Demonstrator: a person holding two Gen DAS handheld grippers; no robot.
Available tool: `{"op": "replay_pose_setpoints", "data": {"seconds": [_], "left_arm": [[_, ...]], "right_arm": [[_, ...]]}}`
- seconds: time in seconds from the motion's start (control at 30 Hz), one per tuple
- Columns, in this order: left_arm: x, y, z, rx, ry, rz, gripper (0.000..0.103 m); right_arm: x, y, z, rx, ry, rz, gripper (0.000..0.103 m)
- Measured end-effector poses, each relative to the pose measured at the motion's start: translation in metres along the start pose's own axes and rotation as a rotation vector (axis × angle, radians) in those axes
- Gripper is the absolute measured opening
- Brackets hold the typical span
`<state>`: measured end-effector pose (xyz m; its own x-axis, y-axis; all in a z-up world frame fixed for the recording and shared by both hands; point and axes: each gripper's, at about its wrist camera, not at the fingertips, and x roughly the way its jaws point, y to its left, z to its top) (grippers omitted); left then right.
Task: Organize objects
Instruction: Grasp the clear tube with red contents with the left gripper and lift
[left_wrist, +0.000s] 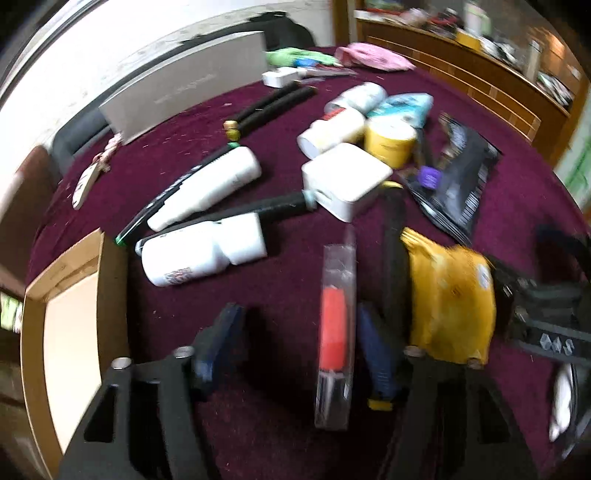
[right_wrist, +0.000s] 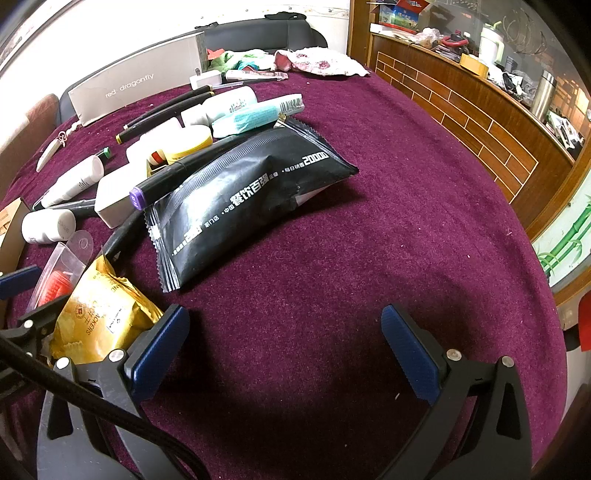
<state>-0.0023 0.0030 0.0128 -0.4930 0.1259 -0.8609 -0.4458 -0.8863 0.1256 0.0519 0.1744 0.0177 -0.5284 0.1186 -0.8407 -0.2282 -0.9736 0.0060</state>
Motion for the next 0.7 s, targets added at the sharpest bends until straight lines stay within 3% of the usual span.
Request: {"op": "replay_pose_setpoints", "data": {"seconds": [0.03, 0.1, 0.2, 0.27, 0.33, 0.47, 0.6, 0.7], "left_arm": [[0.001, 0.003, -0.001, -0.029, -0.009, 0.007, 0.074], [0.004, 0.005, -0.001, -0.090, -0.024, -0.001, 0.075], [-0.001, -0.003, -0.006, -0.088, -0.063, 0.026, 0.069], [-0.008, -0.011, -0.010, -0.065, -0.070, -0.041, 0.025], [-0.015, -0.014, -0.016, -0.050, -0.065, -0.075, 0.011], [-0.033, 0.001, -0.026, -0.130, -0.098, -0.143, 0.010], [-0.066, 0.021, -0.039, -0.230, -0.187, -0.216, 0.010], [-0.082, 0.036, -0.047, -0.285, -0.238, -0.256, 0.011]], "right_arm": [[0.000, 0.000, 0.000, 0.000, 0.000, 0.000, 0.103], [0.000, 0.000, 0.000, 0.000, 0.000, 0.000, 0.103], [0.000, 0.000, 0.000, 0.000, 0.000, 0.000, 0.103], [0.000, 0.000, 0.000, 0.000, 0.000, 0.000, 0.103], [0.000, 0.000, 0.000, -0.002, 0.001, 0.000, 0.103], [0.000, 0.001, 0.001, -0.028, 0.016, 0.007, 0.103], [-0.006, -0.011, 0.004, -0.038, 0.060, 0.085, 0.100], [-0.034, -0.029, 0.002, 0.018, 0.000, 0.099, 0.097]]}}
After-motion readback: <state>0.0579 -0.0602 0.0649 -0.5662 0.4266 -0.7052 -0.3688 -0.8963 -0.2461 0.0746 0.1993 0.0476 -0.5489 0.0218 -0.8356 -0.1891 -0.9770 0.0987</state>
